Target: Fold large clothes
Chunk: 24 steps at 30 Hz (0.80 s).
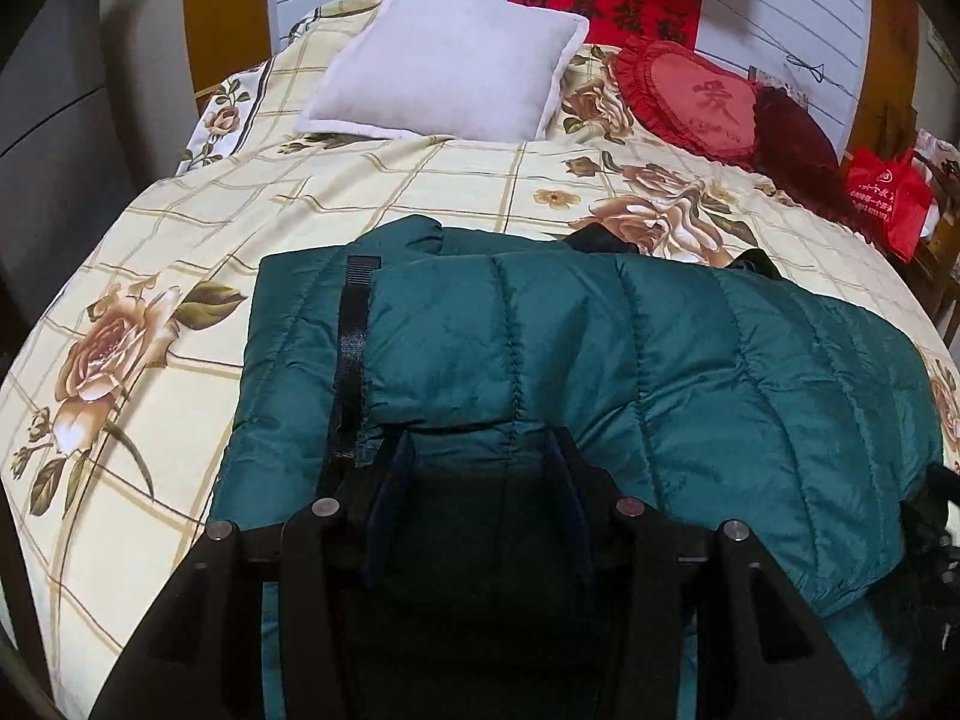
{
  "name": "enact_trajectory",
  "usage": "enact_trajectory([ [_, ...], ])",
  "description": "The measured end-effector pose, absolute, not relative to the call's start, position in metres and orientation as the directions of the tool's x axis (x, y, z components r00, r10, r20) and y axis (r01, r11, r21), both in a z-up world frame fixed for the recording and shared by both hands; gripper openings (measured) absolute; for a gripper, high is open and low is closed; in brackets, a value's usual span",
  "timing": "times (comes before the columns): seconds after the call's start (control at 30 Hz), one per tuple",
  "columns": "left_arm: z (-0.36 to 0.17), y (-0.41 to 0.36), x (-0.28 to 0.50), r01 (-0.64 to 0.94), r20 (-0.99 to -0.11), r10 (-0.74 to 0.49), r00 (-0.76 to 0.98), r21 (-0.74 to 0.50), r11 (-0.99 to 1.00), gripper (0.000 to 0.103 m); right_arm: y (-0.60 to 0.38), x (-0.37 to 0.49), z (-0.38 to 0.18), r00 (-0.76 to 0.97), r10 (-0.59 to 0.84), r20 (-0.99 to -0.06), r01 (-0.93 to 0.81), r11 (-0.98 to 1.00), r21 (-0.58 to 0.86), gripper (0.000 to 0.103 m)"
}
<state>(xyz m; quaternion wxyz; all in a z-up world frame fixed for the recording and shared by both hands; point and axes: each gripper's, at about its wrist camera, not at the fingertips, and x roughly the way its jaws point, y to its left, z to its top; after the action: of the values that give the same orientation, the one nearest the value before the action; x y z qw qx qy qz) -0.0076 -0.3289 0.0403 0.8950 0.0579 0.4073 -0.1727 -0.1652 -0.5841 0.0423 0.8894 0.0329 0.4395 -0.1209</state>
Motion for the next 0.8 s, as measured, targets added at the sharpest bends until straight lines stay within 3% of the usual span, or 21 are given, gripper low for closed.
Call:
enact_trajectory([
  [0.3,0.039,-0.331,-0.005,0.353,-0.747,-0.258,0.612,-0.033,0.935,0.049,-0.571,-0.149,0.086,0.658,-0.118,-0.743,0.227,0.973,0.047,0.07],
  [0.57,0.037,-0.334,-0.003,0.366,-0.742,-0.257,0.619,-0.017,0.93,0.05,-0.561,-0.113,0.038,0.604,-0.185,-0.775,0.221,0.973,-0.06,0.072],
  [0.8,0.037,-0.333,-0.003,0.37,-0.741,-0.263,0.618,-0.021,0.929,0.05,-0.565,-0.156,0.071,0.625,-0.173,-0.761,0.218,0.975,-0.043,0.072],
])
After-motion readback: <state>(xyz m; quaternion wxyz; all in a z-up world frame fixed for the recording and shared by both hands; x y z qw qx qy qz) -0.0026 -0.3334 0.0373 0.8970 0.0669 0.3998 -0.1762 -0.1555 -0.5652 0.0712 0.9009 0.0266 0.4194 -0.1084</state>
